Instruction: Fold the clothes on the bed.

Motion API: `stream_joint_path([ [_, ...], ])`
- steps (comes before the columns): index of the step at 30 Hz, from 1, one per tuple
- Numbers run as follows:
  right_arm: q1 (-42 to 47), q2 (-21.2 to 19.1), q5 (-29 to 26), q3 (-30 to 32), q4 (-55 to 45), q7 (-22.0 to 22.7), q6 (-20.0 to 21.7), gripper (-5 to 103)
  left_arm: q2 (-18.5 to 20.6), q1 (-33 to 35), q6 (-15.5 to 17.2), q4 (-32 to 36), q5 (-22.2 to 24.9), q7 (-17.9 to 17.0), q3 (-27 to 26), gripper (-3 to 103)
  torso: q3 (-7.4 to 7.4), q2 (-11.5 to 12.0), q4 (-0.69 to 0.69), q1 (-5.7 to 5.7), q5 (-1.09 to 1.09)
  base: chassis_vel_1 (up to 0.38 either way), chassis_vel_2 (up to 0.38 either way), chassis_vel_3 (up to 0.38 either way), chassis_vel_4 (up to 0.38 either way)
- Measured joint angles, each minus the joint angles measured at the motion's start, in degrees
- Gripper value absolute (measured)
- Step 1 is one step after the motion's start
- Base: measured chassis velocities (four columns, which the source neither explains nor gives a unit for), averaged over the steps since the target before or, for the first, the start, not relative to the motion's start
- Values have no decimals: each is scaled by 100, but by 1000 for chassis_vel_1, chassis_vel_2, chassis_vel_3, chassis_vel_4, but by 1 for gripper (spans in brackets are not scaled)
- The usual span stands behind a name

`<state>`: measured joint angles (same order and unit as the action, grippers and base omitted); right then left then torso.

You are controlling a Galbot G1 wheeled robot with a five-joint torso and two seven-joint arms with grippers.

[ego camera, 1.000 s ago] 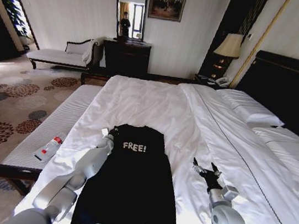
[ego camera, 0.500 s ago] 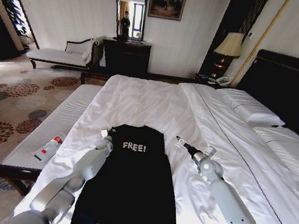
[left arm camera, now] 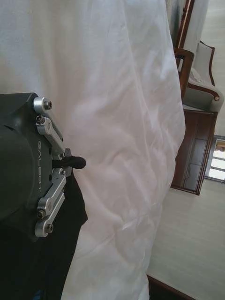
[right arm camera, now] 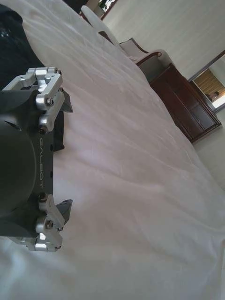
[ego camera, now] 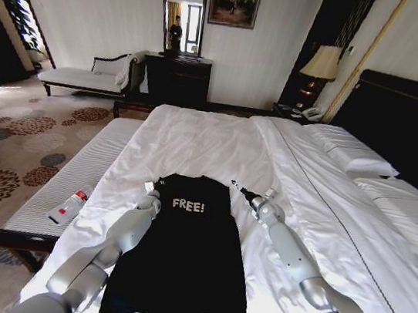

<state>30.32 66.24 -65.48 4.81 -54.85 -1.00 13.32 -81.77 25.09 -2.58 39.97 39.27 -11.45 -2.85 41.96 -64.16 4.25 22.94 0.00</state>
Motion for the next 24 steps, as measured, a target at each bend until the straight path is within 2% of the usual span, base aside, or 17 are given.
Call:
stream_joint_path([
  [4, -51, 148, 82, 121, 241, -149, -114, 100, -72, -96, -6, -132, -2, 38, 43, 2, 0, 0, 4, 1, -2, 0, 0, 0, 0],
  [10, -120, 297, -130, 204, 214, -297, -271, 100, -124, -128, -7, -157, 7, 38, 62, 2, -1, -1, 0, 0, -2, 0, 0, 0, 0],
  [19, -10, 326, -97, 198, 151, -494, -293, 100, -260, -175, -11, -284, -9, 50, 62, 2, -1, -1, 3, 0, -2, 0, 0, 0, 0],
  [24, 1, 388, -60, 198, 240, -580, -289, 100, -269, -175, -16, -302, -16, 59, 71, 2, -1, -1, 1, 0, -1, 0, 0, 0, 0],
])
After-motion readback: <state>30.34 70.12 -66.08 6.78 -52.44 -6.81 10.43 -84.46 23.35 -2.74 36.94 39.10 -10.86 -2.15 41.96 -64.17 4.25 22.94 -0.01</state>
